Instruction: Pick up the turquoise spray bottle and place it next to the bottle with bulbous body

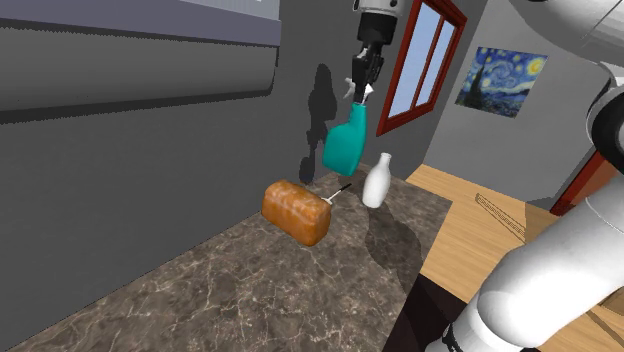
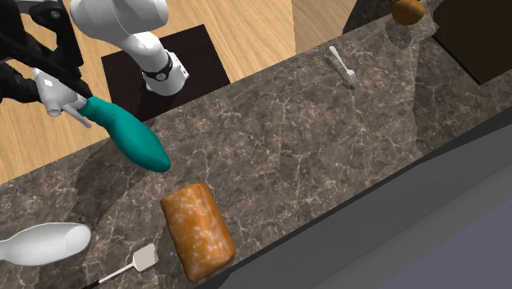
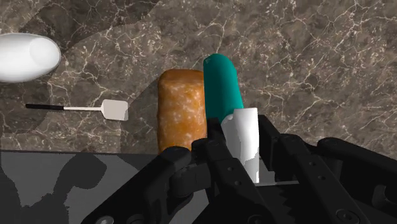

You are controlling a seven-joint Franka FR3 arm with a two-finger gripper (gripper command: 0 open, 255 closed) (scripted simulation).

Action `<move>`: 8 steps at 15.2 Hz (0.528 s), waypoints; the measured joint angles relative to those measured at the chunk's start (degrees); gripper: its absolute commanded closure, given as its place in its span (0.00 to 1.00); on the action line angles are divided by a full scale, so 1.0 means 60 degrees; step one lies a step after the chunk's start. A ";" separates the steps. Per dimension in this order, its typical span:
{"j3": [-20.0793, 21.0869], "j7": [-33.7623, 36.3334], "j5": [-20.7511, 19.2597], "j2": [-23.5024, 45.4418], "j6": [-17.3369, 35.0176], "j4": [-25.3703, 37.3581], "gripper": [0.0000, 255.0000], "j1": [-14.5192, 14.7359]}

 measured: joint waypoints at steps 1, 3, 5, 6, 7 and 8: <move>-0.0169 -0.0271 -0.0025 -0.0080 0.0086 -0.0169 1.00 -0.0099; -0.0476 -0.0780 -0.0097 0.0012 0.0066 -0.0065 1.00 -0.0285; -0.0750 -0.1243 -0.0167 0.0233 0.0048 0.0176 1.00 -0.0457; -0.0893 -0.1487 -0.0197 0.0333 0.0035 0.0283 1.00 -0.0551; -0.1044 -0.1742 -0.0226 0.0496 -0.0049 0.0531 1.00 -0.0652; -0.1193 -0.1999 -0.0251 0.0579 0.0016 0.0547 1.00 -0.0754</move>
